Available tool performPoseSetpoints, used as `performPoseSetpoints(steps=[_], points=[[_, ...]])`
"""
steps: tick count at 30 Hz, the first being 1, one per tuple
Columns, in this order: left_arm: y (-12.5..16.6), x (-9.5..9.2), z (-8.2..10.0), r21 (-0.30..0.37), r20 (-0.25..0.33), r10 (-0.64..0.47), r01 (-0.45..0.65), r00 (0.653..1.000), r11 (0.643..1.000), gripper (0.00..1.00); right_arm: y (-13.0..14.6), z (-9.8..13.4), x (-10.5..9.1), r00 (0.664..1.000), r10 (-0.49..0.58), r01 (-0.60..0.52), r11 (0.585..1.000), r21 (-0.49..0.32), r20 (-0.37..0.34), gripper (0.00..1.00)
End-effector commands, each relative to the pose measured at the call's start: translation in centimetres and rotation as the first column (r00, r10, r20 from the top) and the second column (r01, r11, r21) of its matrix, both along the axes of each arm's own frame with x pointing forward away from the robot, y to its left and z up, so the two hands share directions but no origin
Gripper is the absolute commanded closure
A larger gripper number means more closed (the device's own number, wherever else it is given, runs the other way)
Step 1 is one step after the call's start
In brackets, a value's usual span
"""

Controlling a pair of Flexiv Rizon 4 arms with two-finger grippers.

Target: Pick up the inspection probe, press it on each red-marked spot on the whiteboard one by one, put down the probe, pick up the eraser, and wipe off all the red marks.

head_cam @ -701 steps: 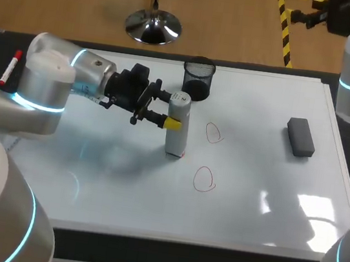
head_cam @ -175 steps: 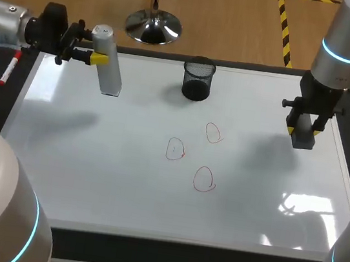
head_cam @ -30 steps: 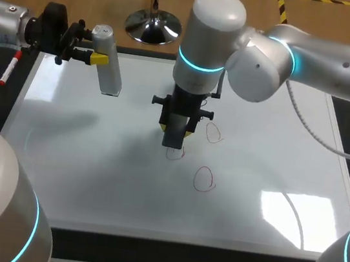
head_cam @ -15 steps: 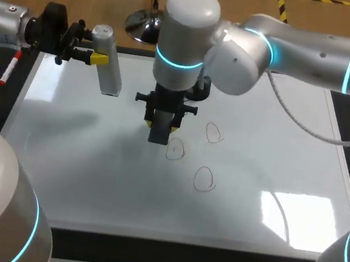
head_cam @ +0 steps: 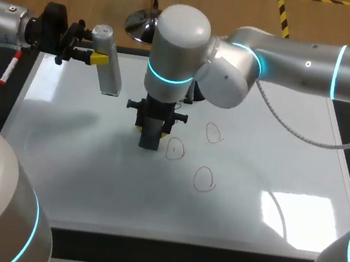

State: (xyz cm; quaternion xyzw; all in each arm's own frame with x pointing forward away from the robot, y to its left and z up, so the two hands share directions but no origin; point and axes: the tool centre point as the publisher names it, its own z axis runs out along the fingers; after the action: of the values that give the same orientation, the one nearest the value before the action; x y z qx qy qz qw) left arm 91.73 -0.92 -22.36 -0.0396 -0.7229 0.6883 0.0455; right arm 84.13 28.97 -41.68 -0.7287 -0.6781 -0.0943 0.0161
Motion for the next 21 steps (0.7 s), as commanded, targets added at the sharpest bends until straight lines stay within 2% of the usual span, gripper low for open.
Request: performPoseSetpoints(steps=[1,14,21], points=[[0.1,0.1,0.0,-0.001,0.001,-0.003,0.003,1.000,1.000,1.00,0.1,-1.2,0.2,1.000,-0.001,0.001,1.000,0.013,-0.015,1.00],[0.1,0.1,0.0,-0.001,0.001,-0.003,0.003,1.000,1.000,1.00,1.2,-1.7,-3.2,0.999,-0.023,0.024,0.999,0.027,-0.029,1.00],[0.1,0.1,0.0,-0.001,0.001,-0.003,0.003,1.000,1.000,1.00,1.8,-1.8,-3.9,0.999,-0.005,0.006,1.000,0.017,-0.036,1.00]])
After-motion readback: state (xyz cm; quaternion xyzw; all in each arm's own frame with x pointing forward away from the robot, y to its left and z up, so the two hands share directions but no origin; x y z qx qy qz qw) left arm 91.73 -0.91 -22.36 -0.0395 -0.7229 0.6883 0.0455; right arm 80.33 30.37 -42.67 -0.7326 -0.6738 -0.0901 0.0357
